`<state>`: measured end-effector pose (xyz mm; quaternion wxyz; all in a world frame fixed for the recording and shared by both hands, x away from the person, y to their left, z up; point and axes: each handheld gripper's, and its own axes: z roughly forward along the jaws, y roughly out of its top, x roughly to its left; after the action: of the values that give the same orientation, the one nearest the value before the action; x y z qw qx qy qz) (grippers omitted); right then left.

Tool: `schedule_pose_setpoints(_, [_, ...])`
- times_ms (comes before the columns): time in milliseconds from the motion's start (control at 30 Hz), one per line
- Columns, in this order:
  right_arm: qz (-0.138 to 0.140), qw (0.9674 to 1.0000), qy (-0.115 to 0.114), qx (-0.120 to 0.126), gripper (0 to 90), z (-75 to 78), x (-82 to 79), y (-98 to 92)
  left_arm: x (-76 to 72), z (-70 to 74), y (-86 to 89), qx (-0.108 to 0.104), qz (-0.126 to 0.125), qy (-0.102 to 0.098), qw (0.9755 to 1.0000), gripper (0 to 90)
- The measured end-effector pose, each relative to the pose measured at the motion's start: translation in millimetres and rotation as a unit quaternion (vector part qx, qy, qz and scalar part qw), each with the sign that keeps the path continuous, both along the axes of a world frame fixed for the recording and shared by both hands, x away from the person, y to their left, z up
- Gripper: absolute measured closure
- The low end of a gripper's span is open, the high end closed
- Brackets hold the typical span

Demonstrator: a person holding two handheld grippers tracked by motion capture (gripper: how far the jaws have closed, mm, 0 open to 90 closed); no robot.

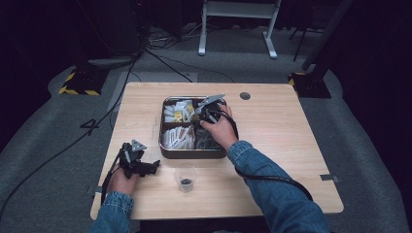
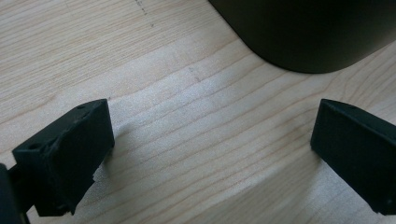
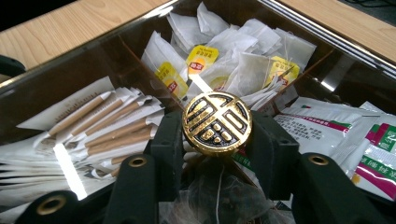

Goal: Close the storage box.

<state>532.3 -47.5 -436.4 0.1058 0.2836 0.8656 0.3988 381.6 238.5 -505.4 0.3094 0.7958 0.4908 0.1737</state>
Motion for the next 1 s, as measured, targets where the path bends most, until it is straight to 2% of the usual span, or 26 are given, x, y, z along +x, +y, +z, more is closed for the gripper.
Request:
schedule_pose_setpoints(67, [-0.003,1.0,-0.005,0.006,50.3,3.4,-0.1,-1.7,0.0,0.1,0.1,0.001,-0.001,0.0,1.0,0.0])
schedule_pose_setpoints(333, [0.001,0.9996,-0.017,0.022,44.7,21.6,-3.9,-8.6,0.1,0.1,0.2,0.001,-0.001,0.0,1.0,0.0])
schedule_pose_setpoints(567, [0.01,0.9985,-0.025,0.047,42.2,45.2,-13.3,-22.9,0.0,0.0,0.1,0.001,-0.001,0.0,1.0,0.0])
schedule_pose_setpoints(700, [0.015,0.998,-0.036,0.049,41.8,59.5,-21.9,-35.9,-1.2,0.1,0.2,0.003,-0.003,-0.001,1.0,0.0])
schedule_pose_setpoints(800, [0.018,0.9969,-0.044,0.063,41.6,69.9,-29.3,-50.6,-2.5,-0.1,0.1,0.0,-0.003,0.0,1.0,0.0])
schedule_pose_setpoints(1000, [0.009,0.9962,-0.05,0.071,41.0,81.7,-38.9,-83.7,-2.8,0.0,0.1,-0.001,-0.004,0.001,1.0,0.0])
